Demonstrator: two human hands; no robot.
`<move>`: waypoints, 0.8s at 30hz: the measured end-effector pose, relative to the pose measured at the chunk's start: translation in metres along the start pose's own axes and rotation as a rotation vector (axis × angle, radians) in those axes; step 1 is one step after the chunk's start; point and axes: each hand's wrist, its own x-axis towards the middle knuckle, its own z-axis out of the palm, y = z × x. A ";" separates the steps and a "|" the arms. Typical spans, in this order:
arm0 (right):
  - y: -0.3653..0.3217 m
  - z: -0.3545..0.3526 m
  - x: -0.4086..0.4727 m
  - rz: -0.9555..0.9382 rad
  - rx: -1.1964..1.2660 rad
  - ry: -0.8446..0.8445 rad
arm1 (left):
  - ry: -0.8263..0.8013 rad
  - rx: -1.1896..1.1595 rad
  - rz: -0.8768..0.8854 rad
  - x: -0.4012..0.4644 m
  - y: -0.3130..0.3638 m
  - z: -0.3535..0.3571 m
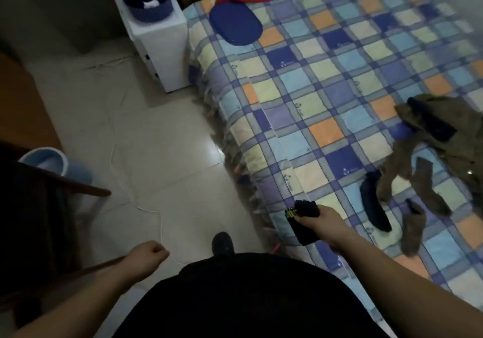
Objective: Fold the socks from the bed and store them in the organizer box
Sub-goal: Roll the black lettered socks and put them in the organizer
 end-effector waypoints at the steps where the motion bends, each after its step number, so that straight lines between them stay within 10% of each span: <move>1: -0.017 0.013 0.004 -0.022 -0.041 -0.024 | 0.023 -0.057 -0.038 0.002 -0.015 -0.011; 11: -0.078 0.047 0.057 0.004 -0.277 -0.078 | 0.044 -0.431 -0.253 0.022 -0.060 -0.051; 24: -0.218 0.039 0.201 0.010 -0.765 -0.196 | 0.141 -0.387 -0.044 0.119 0.124 -0.202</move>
